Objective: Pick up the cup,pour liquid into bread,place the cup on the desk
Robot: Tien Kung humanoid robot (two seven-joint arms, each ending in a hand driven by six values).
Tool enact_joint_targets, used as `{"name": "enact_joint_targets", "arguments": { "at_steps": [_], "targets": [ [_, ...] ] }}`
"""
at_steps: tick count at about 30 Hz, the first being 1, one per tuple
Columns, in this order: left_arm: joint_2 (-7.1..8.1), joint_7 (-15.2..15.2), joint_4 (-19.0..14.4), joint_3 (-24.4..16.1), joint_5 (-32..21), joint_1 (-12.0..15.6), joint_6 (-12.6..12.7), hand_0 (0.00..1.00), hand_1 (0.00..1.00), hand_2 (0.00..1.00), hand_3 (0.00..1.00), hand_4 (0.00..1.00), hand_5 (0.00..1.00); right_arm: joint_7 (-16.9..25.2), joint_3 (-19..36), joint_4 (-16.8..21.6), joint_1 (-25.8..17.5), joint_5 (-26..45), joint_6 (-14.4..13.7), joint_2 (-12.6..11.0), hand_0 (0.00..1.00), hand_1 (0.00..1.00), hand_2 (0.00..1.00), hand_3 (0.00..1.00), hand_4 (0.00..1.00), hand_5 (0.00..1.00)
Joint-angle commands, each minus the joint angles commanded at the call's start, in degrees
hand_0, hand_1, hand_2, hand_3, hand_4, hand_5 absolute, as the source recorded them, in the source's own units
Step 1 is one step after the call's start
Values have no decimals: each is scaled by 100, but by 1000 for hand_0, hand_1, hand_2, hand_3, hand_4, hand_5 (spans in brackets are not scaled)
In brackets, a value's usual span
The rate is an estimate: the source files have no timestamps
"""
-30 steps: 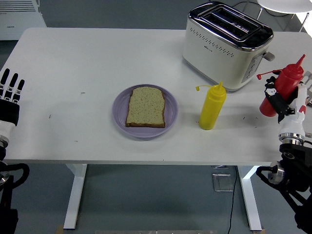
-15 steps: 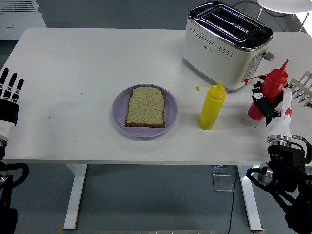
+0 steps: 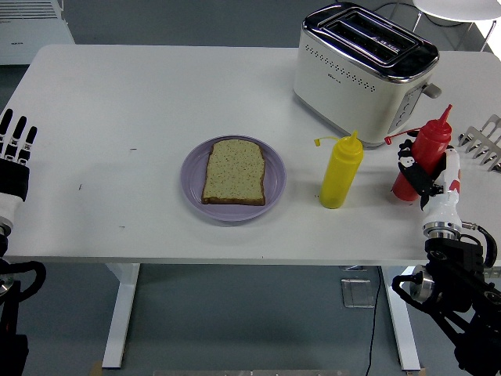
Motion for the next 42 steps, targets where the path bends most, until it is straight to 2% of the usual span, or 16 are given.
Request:
{"name": "enact_joint_targets", "arguments": {
  "at_steps": [35, 36, 41, 42],
  "targets": [
    [-3, -2, -1, -5, 2, 4, 2, 811, 743, 729, 719, 514, 998, 0, -160, -275, 64, 15, 0, 76, 337, 377, 416, 494, 415, 101],
    [-3, -3, -2, -5, 2, 4, 1, 811, 743, 729, 719, 514, 998, 0, -165, -272, 58, -10, 0, 75, 357, 417, 462, 502, 513, 115],
    [-3, -5, -4, -2, 2, 4, 1, 811, 743, 729, 719, 514, 998, 0, -173, -261, 28, -150, 0, 69, 357, 417, 462, 502, 513, 115],
    [-3, -6, -3, -2, 1, 5, 3, 811, 743, 729, 719, 515, 998, 0, -180, -255, 10, -200, 0, 65, 404, 444, 496, 519, 571, 121]
  ]
}}
